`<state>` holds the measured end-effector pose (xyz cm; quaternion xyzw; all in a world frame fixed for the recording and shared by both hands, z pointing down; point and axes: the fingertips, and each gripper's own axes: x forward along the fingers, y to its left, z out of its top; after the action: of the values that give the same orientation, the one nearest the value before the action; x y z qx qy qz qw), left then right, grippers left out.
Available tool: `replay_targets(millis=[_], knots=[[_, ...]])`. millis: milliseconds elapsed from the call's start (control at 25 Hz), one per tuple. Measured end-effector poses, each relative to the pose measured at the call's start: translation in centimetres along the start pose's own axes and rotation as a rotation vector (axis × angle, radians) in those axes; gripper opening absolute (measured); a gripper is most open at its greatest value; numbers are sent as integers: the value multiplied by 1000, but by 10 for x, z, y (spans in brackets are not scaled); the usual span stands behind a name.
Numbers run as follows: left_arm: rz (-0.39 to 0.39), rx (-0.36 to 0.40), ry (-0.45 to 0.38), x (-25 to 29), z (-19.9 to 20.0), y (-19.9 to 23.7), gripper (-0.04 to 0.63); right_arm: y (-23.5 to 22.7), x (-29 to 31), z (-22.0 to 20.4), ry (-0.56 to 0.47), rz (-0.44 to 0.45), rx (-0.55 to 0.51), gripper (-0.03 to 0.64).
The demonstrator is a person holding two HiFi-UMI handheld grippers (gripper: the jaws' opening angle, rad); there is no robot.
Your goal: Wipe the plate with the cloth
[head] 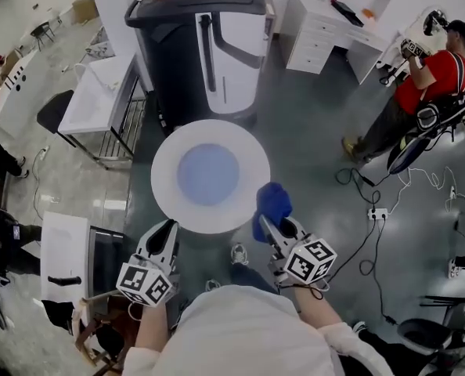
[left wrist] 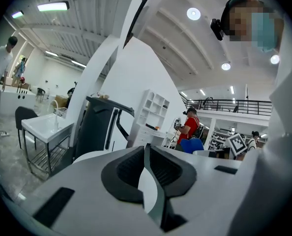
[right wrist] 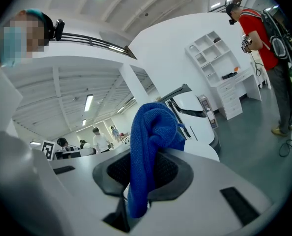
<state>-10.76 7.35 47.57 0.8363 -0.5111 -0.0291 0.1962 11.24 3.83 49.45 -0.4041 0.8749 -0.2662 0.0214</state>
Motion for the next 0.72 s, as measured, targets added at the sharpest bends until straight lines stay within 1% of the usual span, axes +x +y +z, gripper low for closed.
replay_targets(millis=[240, 400, 560, 720], knots=[[36, -12, -30, 58, 16, 5, 60, -34, 39, 24, 47, 70, -18, 89], [68, -27, -37, 84, 20, 11, 60, -50, 62, 37, 82, 112, -19, 89], [94, -43, -15, 96, 14, 27, 60, -61, 82, 40, 102, 125, -15, 89], [95, -48, -10, 105, 20, 45, 60, -62, 99, 39, 111, 117, -10, 89]])
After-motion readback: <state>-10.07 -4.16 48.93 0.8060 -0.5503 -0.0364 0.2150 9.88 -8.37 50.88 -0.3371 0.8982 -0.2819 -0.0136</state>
